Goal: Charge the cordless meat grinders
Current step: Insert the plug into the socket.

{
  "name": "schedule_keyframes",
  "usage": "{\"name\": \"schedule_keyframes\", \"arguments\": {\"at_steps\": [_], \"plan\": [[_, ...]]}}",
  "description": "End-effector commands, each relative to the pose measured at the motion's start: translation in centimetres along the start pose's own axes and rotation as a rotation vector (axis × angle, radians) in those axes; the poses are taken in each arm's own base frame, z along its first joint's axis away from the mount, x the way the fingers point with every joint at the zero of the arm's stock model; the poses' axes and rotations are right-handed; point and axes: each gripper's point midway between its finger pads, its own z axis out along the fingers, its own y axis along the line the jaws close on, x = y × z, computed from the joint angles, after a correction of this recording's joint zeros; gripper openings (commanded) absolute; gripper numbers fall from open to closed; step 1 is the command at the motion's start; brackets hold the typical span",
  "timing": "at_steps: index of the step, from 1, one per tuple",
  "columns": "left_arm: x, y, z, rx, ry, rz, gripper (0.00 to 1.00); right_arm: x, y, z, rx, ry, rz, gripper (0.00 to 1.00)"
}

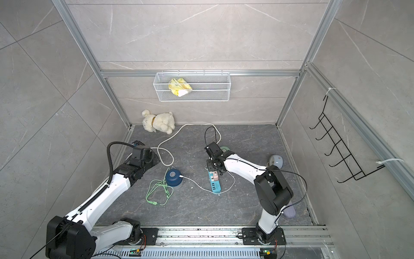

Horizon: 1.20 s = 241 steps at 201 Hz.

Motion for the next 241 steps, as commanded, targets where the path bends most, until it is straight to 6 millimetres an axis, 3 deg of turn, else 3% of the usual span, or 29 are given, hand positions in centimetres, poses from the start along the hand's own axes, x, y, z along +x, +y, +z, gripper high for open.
{"name": "schedule_keyframes", "arguments": {"at_steps": [1,50,101,143,168,213,241], "plan": [[-1.3,0.0,-0.7,-0.002,-0.041,-0.02,0.4,5.0,-0.3,3.1,0.036,0.165,-0.017,0.0],[-1.2,0.2,-0.6,-0.014,-0.041,-0.015,0.39,7.2,-0.8,3.9,0.053,0.212,-0.024,0.0],[-1.2,0.2,-0.5,-0.019,-0.039,-0.016,0.39,8.0,-1.1,4.0,0.068,0.228,-0.035,0.0],[-1.7,0.1,-0.7,-0.018,-0.049,-0.017,0.39,5.3,-0.1,2.5,0.028,0.17,-0.037,0.0],[-1.9,-0.2,-0.7,-0.015,-0.049,-0.02,0.39,3.0,1.0,1.0,-0.02,0.112,-0.039,0.17],[-2.6,-0.6,-1.1,-0.007,-0.064,-0.022,0.39,-0.2,2.0,-0.8,-0.055,0.02,-0.026,0.37],[-3.1,-0.8,-1.4,-0.006,-0.076,-0.017,0.39,-1.2,2.1,-1.1,-0.047,0.007,-0.034,0.58]]}}
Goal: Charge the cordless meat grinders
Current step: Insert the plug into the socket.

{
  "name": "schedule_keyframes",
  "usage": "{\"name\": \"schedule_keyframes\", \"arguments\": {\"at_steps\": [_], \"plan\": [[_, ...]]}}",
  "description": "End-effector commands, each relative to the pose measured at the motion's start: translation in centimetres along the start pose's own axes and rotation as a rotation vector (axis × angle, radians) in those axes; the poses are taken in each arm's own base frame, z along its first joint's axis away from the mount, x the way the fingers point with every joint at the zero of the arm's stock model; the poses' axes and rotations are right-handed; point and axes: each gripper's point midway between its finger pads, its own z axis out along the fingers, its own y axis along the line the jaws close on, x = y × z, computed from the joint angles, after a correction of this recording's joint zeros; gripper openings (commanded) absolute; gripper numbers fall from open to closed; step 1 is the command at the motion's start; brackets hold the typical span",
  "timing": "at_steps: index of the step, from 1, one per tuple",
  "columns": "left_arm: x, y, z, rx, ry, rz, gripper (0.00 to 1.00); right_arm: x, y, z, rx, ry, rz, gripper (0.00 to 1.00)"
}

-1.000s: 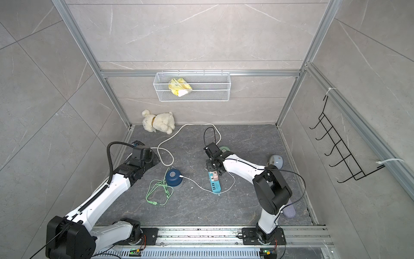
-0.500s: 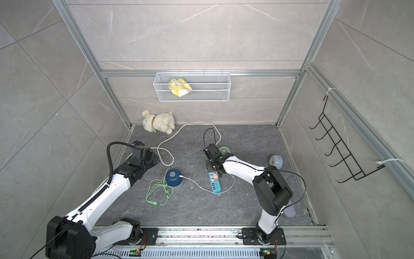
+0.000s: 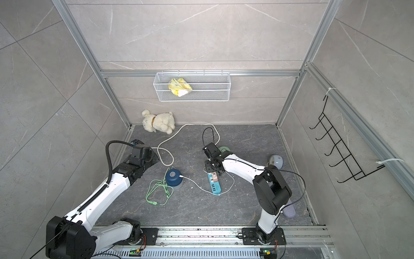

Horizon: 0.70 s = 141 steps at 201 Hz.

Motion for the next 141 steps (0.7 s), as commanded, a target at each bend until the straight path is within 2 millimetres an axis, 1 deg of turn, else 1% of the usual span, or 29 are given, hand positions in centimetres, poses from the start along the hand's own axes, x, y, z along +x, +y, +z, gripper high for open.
{"name": "schedule_keyframes", "arguments": {"at_steps": [1,6,19,32,45,63,77,91,101,123,141], "plan": [[-2.1,-0.6,-0.9,0.008,-0.05,-0.014,0.39,-0.8,0.7,-0.5,-0.011,0.0,-0.021,0.59],[-2.1,-0.6,-0.9,0.006,-0.051,-0.012,0.38,-1.0,0.7,-0.6,-0.011,-0.004,-0.02,0.61],[-2.4,-0.6,-1.1,0.004,-0.055,-0.008,0.39,-1.4,0.7,-0.8,-0.013,-0.016,-0.015,0.65],[-2.5,-0.7,-1.2,0.003,-0.058,-0.005,0.38,-2.0,0.8,-1.2,-0.012,-0.03,-0.011,0.65],[-2.6,-0.8,-1.3,0.002,-0.048,-0.003,0.39,-3.0,0.7,-2.0,-0.008,-0.059,-0.003,0.65],[-2.3,-0.9,-1.7,-0.006,-0.001,0.007,0.39,-5.1,0.5,-4.1,0.0,-0.118,0.007,0.65],[-1.4,-0.4,-2.3,-0.044,0.078,0.008,0.4,-6.8,0.4,-6.1,-0.002,-0.168,0.016,0.65],[-0.1,0.8,-3.3,-0.121,0.191,-0.021,0.42,-8.1,0.4,-8.1,-0.01,-0.21,0.024,0.65],[1.1,2.2,-4.5,-0.197,0.282,-0.061,0.44,-8.5,0.4,-9.3,-0.016,-0.232,0.034,0.66],[3.7,5.7,-8.0,-0.396,0.467,-0.175,0.52,-8.4,0.0,-11.3,-0.024,-0.272,0.063,0.66],[6.0,8.5,-10.9,-0.549,0.59,-0.295,0.56,-7.7,-0.6,-12.1,-0.028,-0.3,0.089,0.66]]}}
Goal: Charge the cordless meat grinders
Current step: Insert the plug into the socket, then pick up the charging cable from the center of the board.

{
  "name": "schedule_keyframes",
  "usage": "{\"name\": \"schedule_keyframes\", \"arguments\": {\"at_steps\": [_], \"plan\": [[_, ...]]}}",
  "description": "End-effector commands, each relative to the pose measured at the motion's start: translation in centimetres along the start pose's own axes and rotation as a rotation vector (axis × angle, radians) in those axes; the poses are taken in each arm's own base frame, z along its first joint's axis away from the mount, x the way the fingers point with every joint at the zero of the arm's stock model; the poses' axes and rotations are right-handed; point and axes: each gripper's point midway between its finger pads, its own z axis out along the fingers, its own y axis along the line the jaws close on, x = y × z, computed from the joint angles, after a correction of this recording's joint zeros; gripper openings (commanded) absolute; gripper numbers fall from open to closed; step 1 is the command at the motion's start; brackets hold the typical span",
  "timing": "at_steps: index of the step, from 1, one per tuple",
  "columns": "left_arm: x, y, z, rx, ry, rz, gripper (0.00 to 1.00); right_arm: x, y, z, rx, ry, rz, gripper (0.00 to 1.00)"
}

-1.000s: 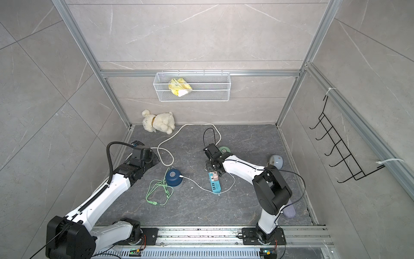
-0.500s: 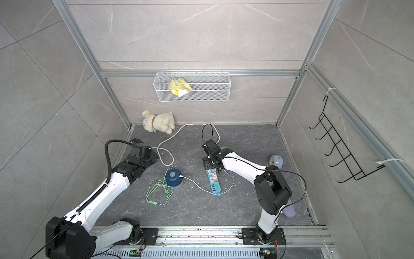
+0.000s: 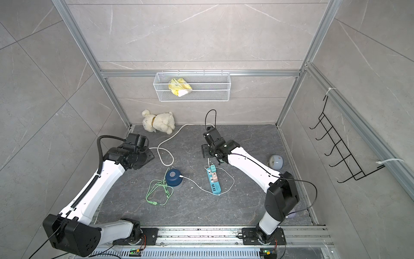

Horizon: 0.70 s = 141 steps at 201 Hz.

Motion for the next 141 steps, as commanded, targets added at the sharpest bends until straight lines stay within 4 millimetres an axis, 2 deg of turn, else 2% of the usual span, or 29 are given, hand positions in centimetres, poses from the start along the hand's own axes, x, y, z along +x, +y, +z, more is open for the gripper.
{"name": "schedule_keyframes", "arguments": {"at_steps": [1,16,37,58,76,92,113,128,141], "plan": [[6.2,7.8,-2.4,-0.316,0.295,-0.172,0.56,0.3,-1.2,-2.3,0.022,-0.036,0.046,0.66],[8.1,9.5,-3.0,-0.37,0.382,-0.26,0.56,0.9,-1.8,-3.0,0.026,-0.056,0.072,0.66],[10.3,9.2,-2.6,-0.321,0.464,-0.379,0.56,1.5,-2.5,-4.1,0.032,-0.083,0.115,0.66],[11.8,7.0,-0.9,-0.19,0.515,-0.534,0.56,1.7,-3.0,-5.2,0.036,-0.108,0.138,0.66],[11.3,3.9,0.3,-0.031,0.53,-0.596,0.52,1.7,-3.4,-5.9,0.051,-0.115,0.134,0.66],[9.2,2.1,-0.6,0.064,0.463,-0.413,0.52,1.7,-3.5,-6.2,0.052,-0.119,0.127,0.66],[7.0,1.4,-2.6,0.103,0.381,-0.153,0.53,1.8,-3.5,-6.3,0.046,-0.114,0.108,0.66],[7.2,0.5,-2.9,0.184,0.373,-0.051,0.53,1.7,-3.4,-6.2,0.043,-0.111,0.095,0.66],[8.7,0.1,-2.2,0.23,0.425,0.013,0.53,1.5,-3.2,-6.0,0.04,-0.113,0.086,0.66]]}}
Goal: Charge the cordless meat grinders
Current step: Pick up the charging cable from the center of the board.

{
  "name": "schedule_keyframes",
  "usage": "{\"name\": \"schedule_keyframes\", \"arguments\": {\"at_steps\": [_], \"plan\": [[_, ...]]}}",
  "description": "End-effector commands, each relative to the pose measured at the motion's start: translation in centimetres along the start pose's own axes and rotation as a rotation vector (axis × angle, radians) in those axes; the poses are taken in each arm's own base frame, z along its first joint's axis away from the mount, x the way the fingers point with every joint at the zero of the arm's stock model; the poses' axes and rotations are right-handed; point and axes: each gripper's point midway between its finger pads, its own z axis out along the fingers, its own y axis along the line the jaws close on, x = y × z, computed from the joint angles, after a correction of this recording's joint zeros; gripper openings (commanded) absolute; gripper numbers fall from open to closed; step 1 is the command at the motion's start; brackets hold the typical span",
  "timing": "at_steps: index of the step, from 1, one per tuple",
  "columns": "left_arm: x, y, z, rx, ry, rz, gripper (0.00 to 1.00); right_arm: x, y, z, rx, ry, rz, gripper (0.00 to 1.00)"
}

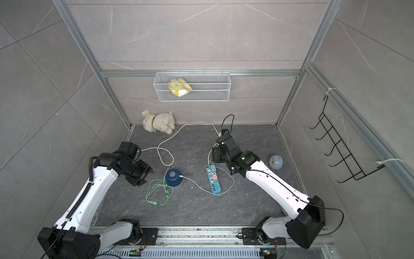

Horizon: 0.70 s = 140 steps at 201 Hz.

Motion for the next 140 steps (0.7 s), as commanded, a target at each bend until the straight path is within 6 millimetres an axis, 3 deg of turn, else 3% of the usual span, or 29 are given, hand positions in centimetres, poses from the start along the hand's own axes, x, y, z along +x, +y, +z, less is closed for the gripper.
{"name": "schedule_keyframes", "arguments": {"at_steps": [1,32,57,84,140], "plan": [[1.9,-0.8,0.7,0.069,0.082,0.232,0.53,-0.2,-0.3,-0.1,0.008,-0.008,-0.017,0.66],[4.3,-0.5,3.3,0.044,0.2,0.427,0.53,-0.6,0.0,-0.1,-0.003,-0.019,-0.017,0.66],[3.7,0.4,4.8,-0.024,0.188,0.519,0.53,-1.0,-0.1,0.1,0.001,-0.048,0.008,0.67],[3.7,-0.1,6.6,-0.045,0.215,0.586,0.51,-1.3,0.2,0.4,-0.011,-0.053,0.026,0.66],[3.2,1.0,9.3,-0.106,0.243,0.695,0.38,-1.9,-0.3,-0.8,-0.002,-0.088,0.021,0.65]]}}
